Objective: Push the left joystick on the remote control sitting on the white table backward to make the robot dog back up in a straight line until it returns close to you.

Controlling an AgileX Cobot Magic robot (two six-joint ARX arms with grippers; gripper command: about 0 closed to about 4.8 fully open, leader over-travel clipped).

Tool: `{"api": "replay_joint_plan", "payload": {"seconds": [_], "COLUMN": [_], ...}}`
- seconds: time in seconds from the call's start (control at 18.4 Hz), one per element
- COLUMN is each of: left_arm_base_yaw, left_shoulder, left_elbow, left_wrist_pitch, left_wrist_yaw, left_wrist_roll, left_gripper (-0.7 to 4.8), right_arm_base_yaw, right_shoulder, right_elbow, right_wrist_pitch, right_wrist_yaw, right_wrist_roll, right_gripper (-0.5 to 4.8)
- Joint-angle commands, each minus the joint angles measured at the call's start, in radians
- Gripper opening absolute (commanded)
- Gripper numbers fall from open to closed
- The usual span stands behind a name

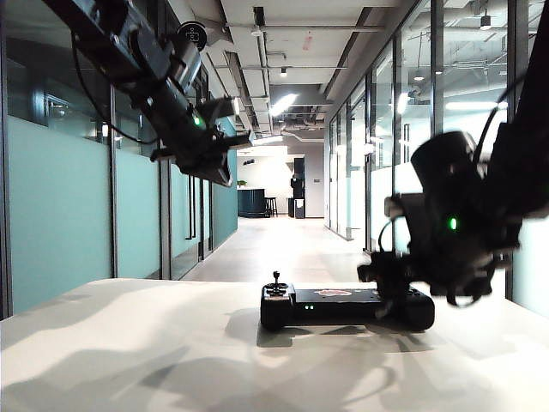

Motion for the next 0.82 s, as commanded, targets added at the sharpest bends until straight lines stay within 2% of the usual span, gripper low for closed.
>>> {"api": "replay_joint_plan", "payload": {"seconds": [0.05, 0.16, 0.22, 0.44, 0.6, 0.82], "left_arm_base_yaw": [-0.002, -0.002, -0.002, -0.002, -0.002, -0.002], "left_shoulder": [-0.037, -0.069, -0.090, -0.241, -0.391, -0.631], "left_elbow": [-0.058, -0.123, -0.162, -0.384, -0.570, -0.837], "left_wrist_pitch": [0.047, 0.075, 0.093, 0.206, 0.311, 0.458], "left_wrist_yaw": [-0.016, -0.044, -0.045, -0.071, -0.098, -0.138], "left_wrist_roll": [-0.026, -0.026, -0.025, -0.026, -0.043, -0.059], "left_gripper": [-0.05, -0.05, -0.05, -0.05, -0.05, -0.05], "right_arm_base_yaw": [-0.001, -0.001, -0.001, -0.001, -0.001, -0.001], "right_shoulder": [-0.069, -0.111, -0.133, -0.273, -0.375, -0.514], "right_elbow": [-0.012, -0.036, -0.051, -0.136, -0.188, -0.210], "right_wrist_pitch": [-0.020, -0.021, -0.023, -0.029, -0.032, -0.124], "right_wrist_yaw": [0.001, 0.001, 0.002, 0.041, 0.034, -0.051], "right_wrist_roll": [-0.008, -0.028, -0.029, -0.034, -0.088, -0.093], "right_gripper": [3.10, 3.00, 2.70, -0.11, -0.06, -0.06]}}
